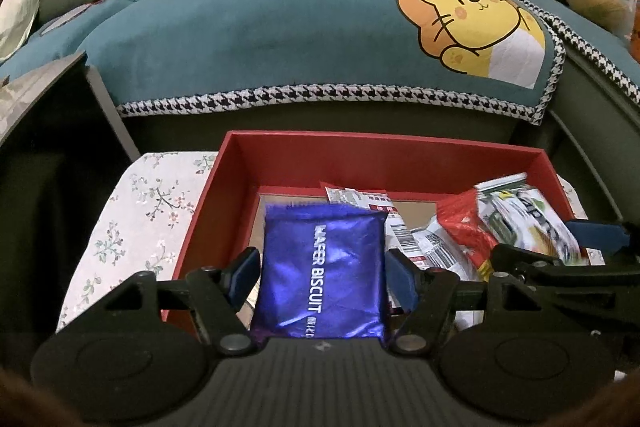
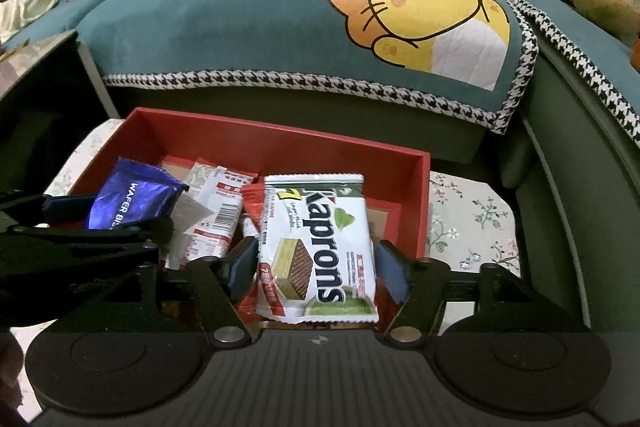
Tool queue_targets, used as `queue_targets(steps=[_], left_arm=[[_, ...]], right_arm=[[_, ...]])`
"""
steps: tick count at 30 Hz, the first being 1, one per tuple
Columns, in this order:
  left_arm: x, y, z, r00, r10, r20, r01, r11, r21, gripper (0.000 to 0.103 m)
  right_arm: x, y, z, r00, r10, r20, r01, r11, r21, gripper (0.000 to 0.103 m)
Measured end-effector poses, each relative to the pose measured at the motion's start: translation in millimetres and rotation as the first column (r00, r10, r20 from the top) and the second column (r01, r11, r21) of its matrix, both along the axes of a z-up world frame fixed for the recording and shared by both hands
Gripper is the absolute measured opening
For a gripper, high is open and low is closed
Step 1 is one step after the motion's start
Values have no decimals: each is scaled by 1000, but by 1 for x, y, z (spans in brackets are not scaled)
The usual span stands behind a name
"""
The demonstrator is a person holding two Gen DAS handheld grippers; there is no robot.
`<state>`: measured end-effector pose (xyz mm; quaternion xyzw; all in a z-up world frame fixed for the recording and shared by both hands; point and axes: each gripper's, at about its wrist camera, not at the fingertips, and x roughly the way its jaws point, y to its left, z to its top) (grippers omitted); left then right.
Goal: Organize snacks
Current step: 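Lower the blue wafer packet into the box with the left tool while the right tool lowers the Kaprons wafer, then open both tools to release the wafers and withdraw from the box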
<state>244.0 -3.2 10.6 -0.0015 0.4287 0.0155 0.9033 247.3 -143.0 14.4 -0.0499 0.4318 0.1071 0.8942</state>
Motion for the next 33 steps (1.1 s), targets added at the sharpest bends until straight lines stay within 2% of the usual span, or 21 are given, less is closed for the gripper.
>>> queue_targets(steps=[16, 24, 33], left_arm=[[-26, 7, 25, 999, 8, 38, -6, 999, -46, 103], [-52, 11, 37, 998, -7, 55, 10, 999, -53, 103], [-80, 13, 36, 999, -32, 41, 34, 998, -60, 103]], right_arm=[[-18, -3, 24, 999, 6, 40, -5, 1000, -16, 81], [-43, 0, 41, 998, 21, 59, -20, 999, -32, 82], [-73, 2, 44, 998, 50, 41, -48, 998, -37, 84]])
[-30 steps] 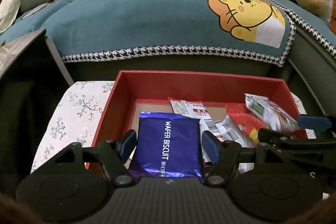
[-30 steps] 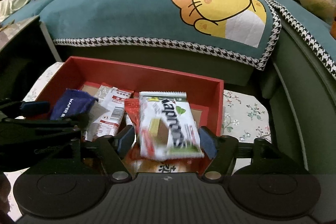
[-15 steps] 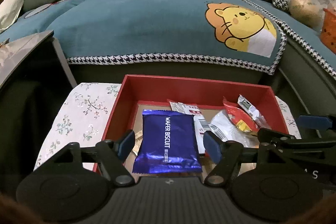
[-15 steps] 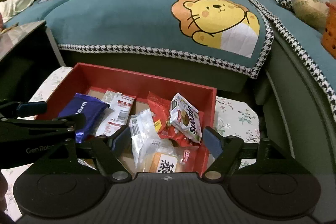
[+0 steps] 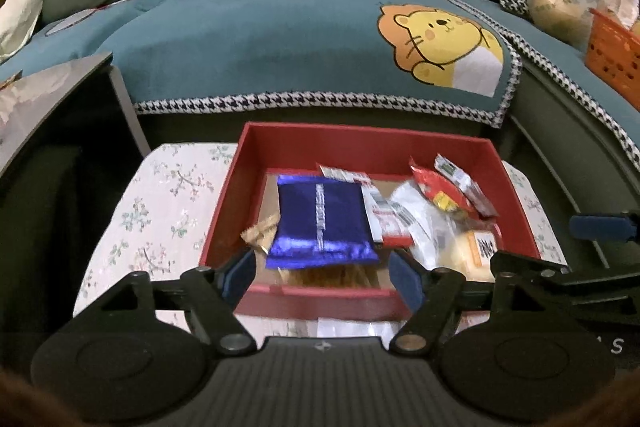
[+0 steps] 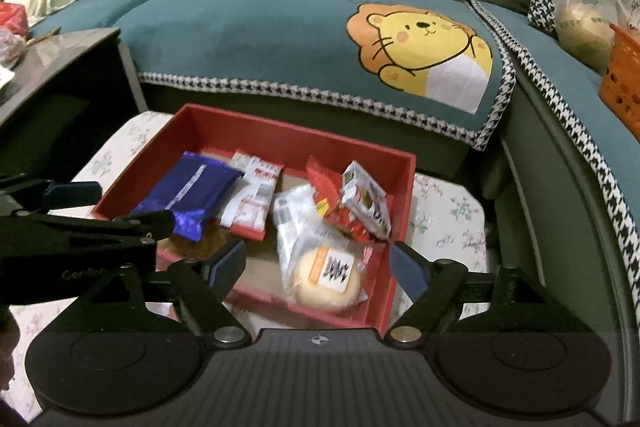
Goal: Organize snacks
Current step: 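Open both tools to release the wafers and withdraw from the box, then grasp the pink sausage pack with the left tool while the right tool grasps the white sachet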
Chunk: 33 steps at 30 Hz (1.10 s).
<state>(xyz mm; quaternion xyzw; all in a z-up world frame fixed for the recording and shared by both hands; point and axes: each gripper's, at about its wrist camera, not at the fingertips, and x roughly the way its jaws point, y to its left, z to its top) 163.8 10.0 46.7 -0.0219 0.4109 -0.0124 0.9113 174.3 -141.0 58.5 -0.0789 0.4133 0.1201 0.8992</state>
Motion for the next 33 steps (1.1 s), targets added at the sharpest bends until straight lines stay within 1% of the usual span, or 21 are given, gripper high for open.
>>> queue_targets(steps=[4, 9, 12, 15, 18, 21, 27, 31, 33], left_arm=[[-14, -2, -3, 1000, -23, -9, 23, 1000, 5, 103], [-28, 3, -11, 999, -25, -40, 24, 1000, -11, 103], [-30, 6, -21, 997, -25, -79, 24, 999, -25, 103], [-28, 7, -35, 991, -28, -133, 20, 998, -60, 103], [-22, 2, -49, 981, -35, -191, 16, 995, -101, 103], [-17, -9, -62, 973, -38, -226, 13, 994, -113, 103], [3, -29, -87, 959, -23, -284, -7, 995, -103, 103], [3, -36, -95, 961, 10, -277, -20, 999, -33, 103], [-1, -34, -94, 961, 15, -274, -21, 1000, -20, 103]], right_arm=[[-18, -2, -3, 1000, 7, -15, -7, 1000, -10, 85], [-38, -2, -10, 998, 33, -52, -34, 999, -19, 85], [-48, -1, -18, 995, 58, -84, -61, 998, -32, 85], [-55, 1, -23, 990, 81, -111, -85, 996, -35, 85], [-57, 1, -28, 986, 93, -137, -98, 995, -29, 85], [-57, -1, -32, 984, 95, -151, -102, 994, -36, 85], [-58, -13, -37, 981, 88, -173, -95, 995, -33, 85], [-58, -20, -38, 980, 80, -180, -86, 996, -29, 85], [-58, -22, -38, 981, 78, -179, -85, 996, -30, 85]])
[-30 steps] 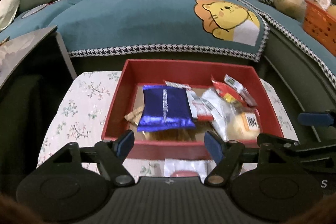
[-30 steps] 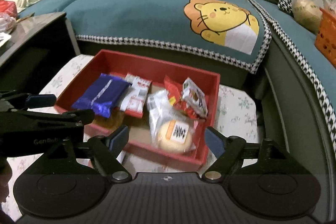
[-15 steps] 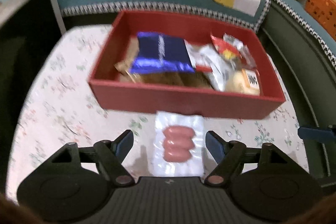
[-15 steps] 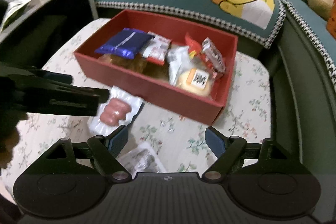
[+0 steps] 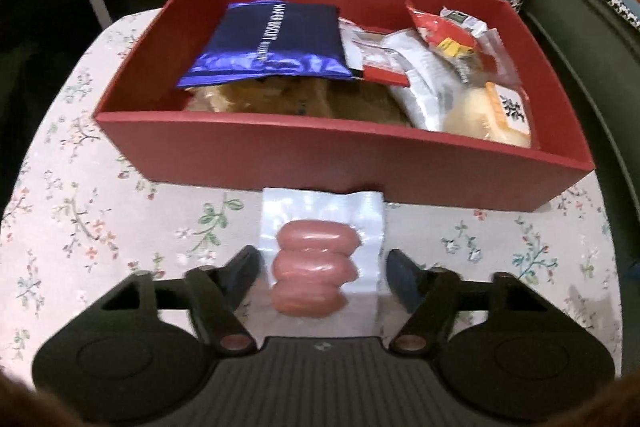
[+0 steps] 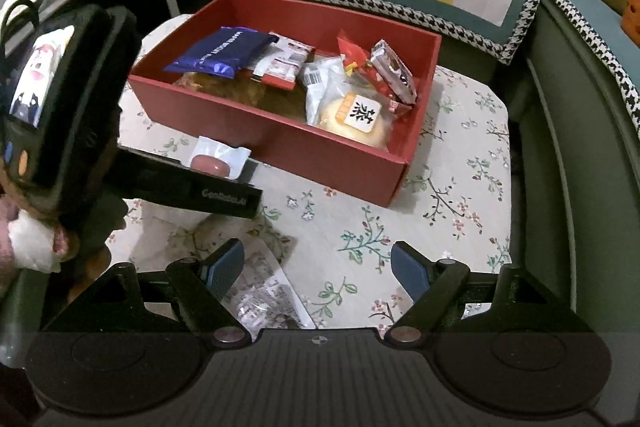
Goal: Organize snacks
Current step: 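Grasp the pink sausage pack with the left tool while the right tool grasps the white sachet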
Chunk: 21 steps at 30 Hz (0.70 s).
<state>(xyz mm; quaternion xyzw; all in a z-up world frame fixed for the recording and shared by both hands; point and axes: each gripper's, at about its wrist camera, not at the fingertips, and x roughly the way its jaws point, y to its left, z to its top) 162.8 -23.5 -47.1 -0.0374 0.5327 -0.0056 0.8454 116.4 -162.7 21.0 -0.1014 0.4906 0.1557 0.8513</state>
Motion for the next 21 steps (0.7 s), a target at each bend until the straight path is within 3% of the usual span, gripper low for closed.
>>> queue_targets(steps=[4, 10, 21], left_arm=[[-13, 7, 8, 1000, -26, -2, 26, 999, -21, 97], [-40, 22, 12, 999, -36, -24, 35, 999, -36, 96], [-64, 38, 25, 997, -74, -30, 72, 995, -73, 101]], right_arm=[[-1, -1, 0, 1000, 5, 0, -5, 1000, -1, 85], [-7, 9, -15, 997, 58, -46, -59, 997, -41, 85], [-10, 37, -44, 975, 176, -136, -188, 979, -75, 85]])
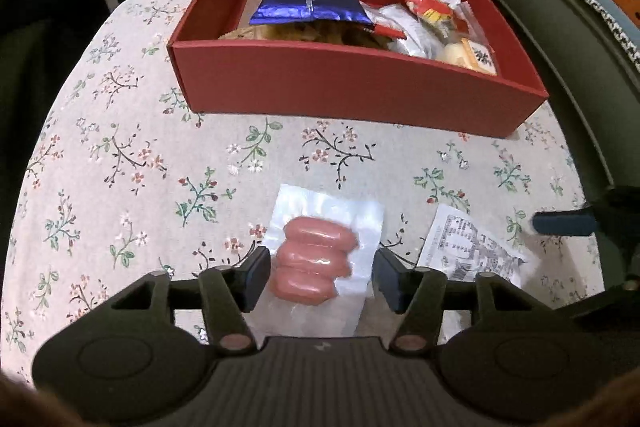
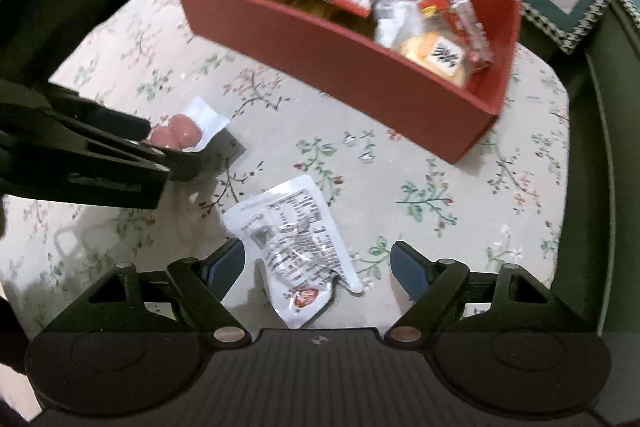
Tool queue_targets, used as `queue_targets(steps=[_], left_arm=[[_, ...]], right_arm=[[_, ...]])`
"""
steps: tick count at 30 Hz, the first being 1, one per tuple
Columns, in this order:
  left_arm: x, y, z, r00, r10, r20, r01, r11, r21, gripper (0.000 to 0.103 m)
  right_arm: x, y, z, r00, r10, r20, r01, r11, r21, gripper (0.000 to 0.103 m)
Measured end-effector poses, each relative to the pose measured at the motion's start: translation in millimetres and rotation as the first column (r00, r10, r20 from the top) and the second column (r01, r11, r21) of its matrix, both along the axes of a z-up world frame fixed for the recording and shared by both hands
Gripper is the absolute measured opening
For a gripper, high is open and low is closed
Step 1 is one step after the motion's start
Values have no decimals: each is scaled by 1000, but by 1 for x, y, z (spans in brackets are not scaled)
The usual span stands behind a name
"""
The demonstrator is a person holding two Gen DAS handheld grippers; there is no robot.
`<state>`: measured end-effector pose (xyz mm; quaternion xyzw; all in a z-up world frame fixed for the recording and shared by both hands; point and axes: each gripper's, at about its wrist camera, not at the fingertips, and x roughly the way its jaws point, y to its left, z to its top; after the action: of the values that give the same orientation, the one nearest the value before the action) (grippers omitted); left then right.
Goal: Organize snacks
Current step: 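Grasp the pink sausage pack with the left tool while the right tool grasps the white sachet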
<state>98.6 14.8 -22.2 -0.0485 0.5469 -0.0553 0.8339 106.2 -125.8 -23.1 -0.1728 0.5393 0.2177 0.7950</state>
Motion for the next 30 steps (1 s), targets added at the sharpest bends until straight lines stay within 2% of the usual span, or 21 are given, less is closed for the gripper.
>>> queue_targets(steps=[6, 12, 18, 20, 21, 23, 24, 30], left_arm=[[5, 1, -4, 1000, -10, -6, 10, 1000, -16, 103], [9, 2, -17, 999, 2, -37, -1, 1000, 5, 103], [9, 6, -17, 999, 1, -43, -1, 1000, -9, 103], [10, 5, -16, 999, -8, -38, 7, 1000, -11, 103], [9, 5, -15, 999, -11, -37, 10, 1000, -12, 103], [8, 5, -12, 999, -17, -33, 17, 1000, -17, 103], [7, 5, -10, 999, -19, -30, 18, 1000, -21, 103], [4, 5, -10, 999, -25, -26, 25, 1000, -6, 103]], right_arm=[[6, 11, -20, 999, 28, -42, -30, 999, -38, 85], [12, 14, -34, 999, 12, -37, -13, 1000, -27, 103], [11, 6, -34, 999, 22, -38, -22, 1000, -17, 103], [6, 3, -32, 999, 11, -36, -12, 1000, -25, 100], [2, 2, -30, 1000, 12, -28, -13, 1000, -27, 95], [-7, 3, -23, 1000, 25, -17, -25, 999, -19, 78], [-10, 3, -21, 999, 26, -21, -27, 1000, -13, 65], [-35, -5, -18, 1000, 0, -20, 0, 999, -35, 63]])
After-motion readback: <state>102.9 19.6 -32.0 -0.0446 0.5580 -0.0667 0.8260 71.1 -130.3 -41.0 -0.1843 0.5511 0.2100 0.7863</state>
